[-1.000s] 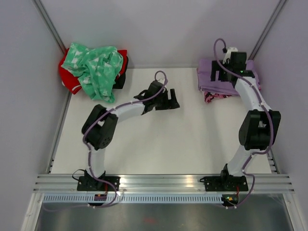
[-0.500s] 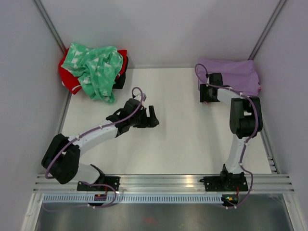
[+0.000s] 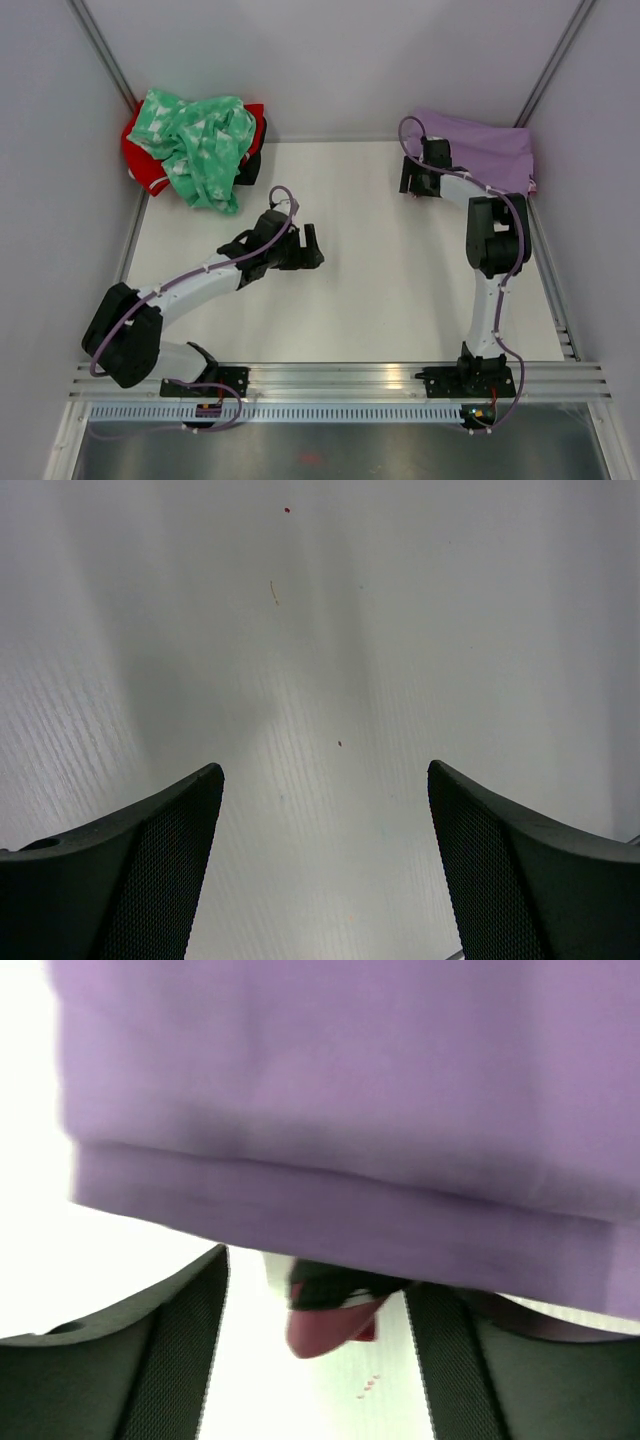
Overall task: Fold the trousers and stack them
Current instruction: Neatly place the folded trousers to the corner
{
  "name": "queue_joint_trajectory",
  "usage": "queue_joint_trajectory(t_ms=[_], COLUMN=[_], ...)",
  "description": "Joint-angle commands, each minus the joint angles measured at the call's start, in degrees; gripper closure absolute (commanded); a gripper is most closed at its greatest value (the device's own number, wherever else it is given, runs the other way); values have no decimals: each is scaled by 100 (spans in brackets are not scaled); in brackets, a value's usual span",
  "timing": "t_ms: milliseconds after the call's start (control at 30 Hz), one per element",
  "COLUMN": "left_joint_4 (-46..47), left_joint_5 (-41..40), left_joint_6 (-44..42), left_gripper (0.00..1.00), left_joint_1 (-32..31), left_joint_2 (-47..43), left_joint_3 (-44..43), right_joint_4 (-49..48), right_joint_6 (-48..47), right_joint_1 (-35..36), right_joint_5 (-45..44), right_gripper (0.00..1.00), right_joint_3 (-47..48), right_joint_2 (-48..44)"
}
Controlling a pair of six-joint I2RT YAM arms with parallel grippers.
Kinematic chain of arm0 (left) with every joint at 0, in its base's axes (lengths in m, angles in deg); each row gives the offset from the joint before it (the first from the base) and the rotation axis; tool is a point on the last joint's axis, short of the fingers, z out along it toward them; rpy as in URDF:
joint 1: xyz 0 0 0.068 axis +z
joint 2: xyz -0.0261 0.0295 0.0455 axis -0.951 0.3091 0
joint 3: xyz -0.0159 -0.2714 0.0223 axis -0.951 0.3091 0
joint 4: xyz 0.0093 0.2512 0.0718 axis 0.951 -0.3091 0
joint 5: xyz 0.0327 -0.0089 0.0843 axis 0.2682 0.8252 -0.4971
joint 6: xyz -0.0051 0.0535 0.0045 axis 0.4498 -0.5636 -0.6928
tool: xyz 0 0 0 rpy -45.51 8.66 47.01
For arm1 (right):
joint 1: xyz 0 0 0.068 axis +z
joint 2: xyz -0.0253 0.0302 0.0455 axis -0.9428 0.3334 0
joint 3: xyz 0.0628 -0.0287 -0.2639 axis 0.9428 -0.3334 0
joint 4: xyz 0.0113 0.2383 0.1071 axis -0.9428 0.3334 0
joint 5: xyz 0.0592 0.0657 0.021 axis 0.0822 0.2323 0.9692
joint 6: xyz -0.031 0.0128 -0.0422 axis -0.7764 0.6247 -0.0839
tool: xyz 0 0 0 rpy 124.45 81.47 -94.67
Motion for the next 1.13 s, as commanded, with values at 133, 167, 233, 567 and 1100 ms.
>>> queue_joint_trajectory(t_ms=[133,167,233,567,1100], left_joint_4=[-295,-522,-787,-2054,-2766], left_joint_5=[-82,-178,-275,-41,313], left_joint_6=[-227,-262,-324,-596,-1063], left_gripper=[11,8,4,0,0], left_joint_1=[1,1,19,1263,2146], left_joint_2=[-455,-621,-807,-2064,-4129], left_joint_3=[-21,-39,-152,-838,-180], right_joint_4=[733,813,971,1393,1666], right_joint_6=[-446,-473,-491,-281,607], right_joint_1=[129,129,121,121,121], right_joint_5=[226,235,699,1615,1641], right_gripper=[5,2,2,2,2], right_joint_3=[-329,-532,-1093,-2458,-4498], right_joint_2=[-1144,-1381,-2259,-6274,-8977])
